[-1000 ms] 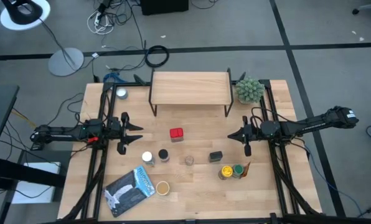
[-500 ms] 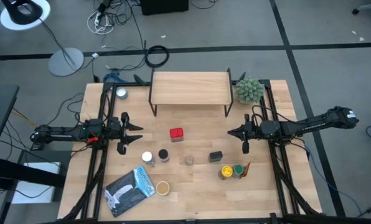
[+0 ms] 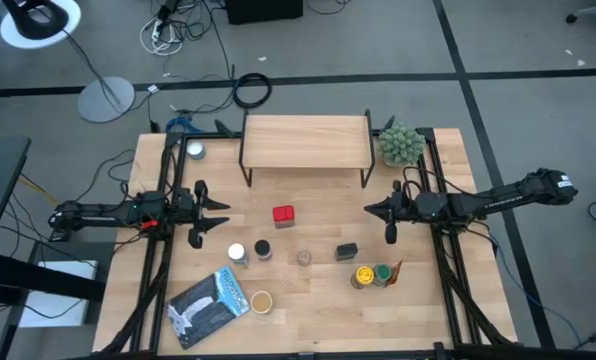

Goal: Shelf spices
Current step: Put the red seasoning cans on the shelf

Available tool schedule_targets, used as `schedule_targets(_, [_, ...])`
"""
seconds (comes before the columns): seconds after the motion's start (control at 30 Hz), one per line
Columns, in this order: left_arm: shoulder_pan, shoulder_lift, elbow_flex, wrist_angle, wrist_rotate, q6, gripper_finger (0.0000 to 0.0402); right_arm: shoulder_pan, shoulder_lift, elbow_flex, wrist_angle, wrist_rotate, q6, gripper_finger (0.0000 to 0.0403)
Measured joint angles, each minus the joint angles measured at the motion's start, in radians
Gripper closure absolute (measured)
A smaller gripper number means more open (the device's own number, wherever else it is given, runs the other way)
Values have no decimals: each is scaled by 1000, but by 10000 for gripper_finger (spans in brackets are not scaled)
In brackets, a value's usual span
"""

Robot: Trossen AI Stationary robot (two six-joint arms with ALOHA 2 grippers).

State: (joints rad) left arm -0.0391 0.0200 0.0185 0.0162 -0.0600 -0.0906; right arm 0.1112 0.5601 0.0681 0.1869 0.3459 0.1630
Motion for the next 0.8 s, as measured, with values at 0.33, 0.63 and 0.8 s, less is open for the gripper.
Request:
schedule_targets(0.33, [0,0,0,0,0,0,232,0,29,2,-1,0,18,400])
schedule_targets(0.63, [0,0,0,0,0,0,232,19,65,36,-4,-13,18,402])
schedule_targets(0.8, [0,0,0,0,0,0,232,45,197,173,-30,-4,-32,402])
